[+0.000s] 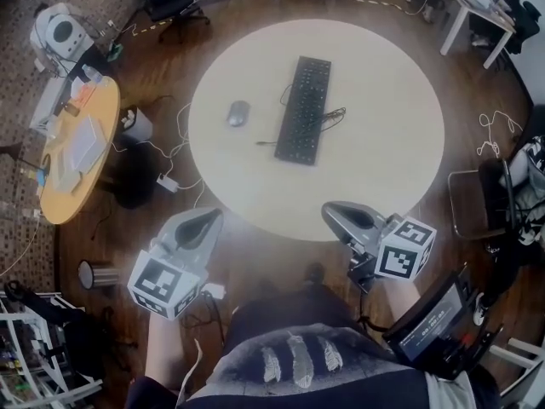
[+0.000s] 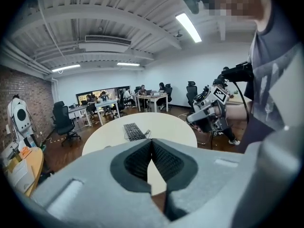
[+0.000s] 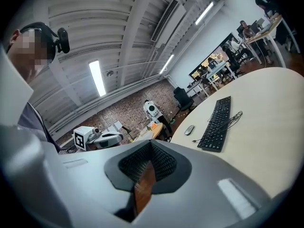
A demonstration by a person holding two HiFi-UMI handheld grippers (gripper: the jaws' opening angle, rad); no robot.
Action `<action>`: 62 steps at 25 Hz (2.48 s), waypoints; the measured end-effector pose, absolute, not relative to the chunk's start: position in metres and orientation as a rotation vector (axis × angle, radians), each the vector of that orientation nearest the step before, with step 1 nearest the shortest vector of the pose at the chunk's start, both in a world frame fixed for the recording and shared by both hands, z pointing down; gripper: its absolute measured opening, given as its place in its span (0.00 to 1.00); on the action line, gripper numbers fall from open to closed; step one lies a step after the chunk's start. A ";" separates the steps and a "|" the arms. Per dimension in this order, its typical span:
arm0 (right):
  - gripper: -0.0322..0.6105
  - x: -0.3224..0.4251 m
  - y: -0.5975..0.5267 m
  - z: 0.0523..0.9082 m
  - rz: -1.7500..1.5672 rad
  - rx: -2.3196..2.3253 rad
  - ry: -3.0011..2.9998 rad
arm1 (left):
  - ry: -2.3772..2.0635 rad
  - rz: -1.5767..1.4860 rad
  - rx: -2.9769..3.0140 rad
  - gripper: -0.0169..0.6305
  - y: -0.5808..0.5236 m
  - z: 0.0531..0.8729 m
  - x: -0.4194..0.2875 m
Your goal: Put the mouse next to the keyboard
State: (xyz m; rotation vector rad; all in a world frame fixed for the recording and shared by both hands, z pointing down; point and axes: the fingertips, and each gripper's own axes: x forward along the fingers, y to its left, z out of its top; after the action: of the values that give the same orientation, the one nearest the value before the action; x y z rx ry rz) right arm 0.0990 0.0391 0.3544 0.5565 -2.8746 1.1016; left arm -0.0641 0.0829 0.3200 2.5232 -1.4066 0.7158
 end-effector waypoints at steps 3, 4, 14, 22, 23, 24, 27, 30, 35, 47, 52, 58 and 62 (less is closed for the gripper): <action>0.05 0.106 0.034 0.358 1.120 0.568 -2.870 | -1.407 0.725 2.513 0.03 0.076 0.323 -0.060; 0.05 0.107 0.033 0.359 1.124 0.570 -2.871 | -1.405 0.724 2.514 0.03 0.073 0.323 -0.060; 0.05 0.112 0.014 0.343 1.042 0.624 -2.918 | -1.408 0.684 2.527 0.03 0.035 0.331 -0.062; 0.05 0.079 -0.015 0.336 1.007 0.721 -2.859 | -1.345 0.549 2.590 0.03 -0.015 0.331 -0.098; 0.05 0.071 -0.019 0.335 0.988 0.718 -2.846 | -1.343 0.524 2.589 0.03 -0.022 0.333 -0.106; 0.05 0.063 -0.024 0.333 0.960 0.717 -2.833 | -1.342 0.497 2.585 0.03 -0.030 0.334 -0.114; 0.05 0.042 -0.041 0.325 0.870 0.747 -2.816 | -1.331 0.432 2.580 0.03 -0.051 0.336 -0.134; 0.05 0.024 -0.056 0.316 0.841 0.801 -2.844 | -1.304 0.407 2.602 0.03 -0.066 0.337 -0.148; 0.05 0.004 -0.071 0.315 0.858 0.838 -2.856 | -1.267 0.387 2.613 0.03 -0.089 0.345 -0.165; 0.05 -0.022 -0.083 0.335 0.894 0.949 -2.723 | -1.222 0.357 2.610 0.03 -0.140 0.374 -0.193; 0.05 -0.022 -0.088 0.340 0.913 0.959 -2.704 | -1.214 0.385 2.621 0.03 -0.159 0.382 -0.189; 0.05 -0.023 -0.094 0.353 0.969 0.866 -2.702 | -1.243 0.436 2.602 0.03 -0.185 0.398 -0.180; 0.05 -0.028 -0.099 0.353 0.958 0.856 -2.703 | -1.274 0.514 2.521 0.03 -0.193 0.421 -0.189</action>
State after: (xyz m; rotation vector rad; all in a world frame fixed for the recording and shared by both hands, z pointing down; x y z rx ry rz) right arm -0.0279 -0.0994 0.3534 0.8565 -2.7031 0.9581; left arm -0.1886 -0.1929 0.4206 2.5212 -1.2739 0.5142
